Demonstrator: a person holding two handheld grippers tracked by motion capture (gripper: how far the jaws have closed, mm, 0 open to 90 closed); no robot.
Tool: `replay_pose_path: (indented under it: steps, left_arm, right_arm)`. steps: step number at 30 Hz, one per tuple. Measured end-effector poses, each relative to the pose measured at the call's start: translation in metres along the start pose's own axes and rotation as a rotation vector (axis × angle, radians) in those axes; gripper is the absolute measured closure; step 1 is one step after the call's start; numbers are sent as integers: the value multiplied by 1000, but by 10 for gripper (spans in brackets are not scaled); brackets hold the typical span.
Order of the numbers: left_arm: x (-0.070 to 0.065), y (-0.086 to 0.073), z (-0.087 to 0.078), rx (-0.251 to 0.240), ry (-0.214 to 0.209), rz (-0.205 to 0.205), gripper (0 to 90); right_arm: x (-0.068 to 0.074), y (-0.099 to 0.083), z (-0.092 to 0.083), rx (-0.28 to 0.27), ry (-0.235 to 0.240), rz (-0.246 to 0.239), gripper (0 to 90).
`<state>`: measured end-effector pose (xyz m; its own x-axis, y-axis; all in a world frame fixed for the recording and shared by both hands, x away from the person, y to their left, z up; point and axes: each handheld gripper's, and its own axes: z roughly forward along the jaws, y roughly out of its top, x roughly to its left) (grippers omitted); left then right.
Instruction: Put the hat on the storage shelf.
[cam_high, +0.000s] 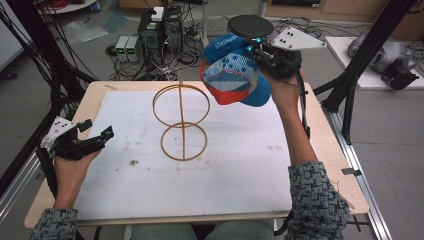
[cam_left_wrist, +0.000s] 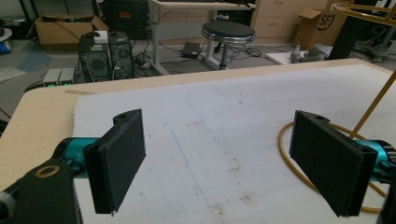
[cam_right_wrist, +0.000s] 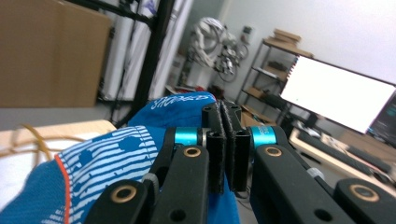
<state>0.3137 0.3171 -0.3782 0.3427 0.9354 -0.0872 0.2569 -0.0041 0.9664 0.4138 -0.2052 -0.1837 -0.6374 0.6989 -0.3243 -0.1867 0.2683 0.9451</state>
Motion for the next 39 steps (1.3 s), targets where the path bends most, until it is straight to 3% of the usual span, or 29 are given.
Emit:
replay_pose_path:
  steps: [2,8,20,27,39]
  left_arm:
    - [0,0,0,2,1,3,186]
    - [1,1,-1,0,5,2,186]
    - [2,1,-3,-5,6,-1,187]
    - [3,2,-3,-7,7,0,187]
    - [3,3,-4,-17,2,-1,187]
  right_arm:
    - [7,9,-1,-23,35,4,889]
    - [19,23,1,-49,80,-15,889]
    - [44,28,13,-61,166,-27,889]
    - [58,29,22,-54,217,-34,889]
    - [85,24,44,8,300,-74,888]
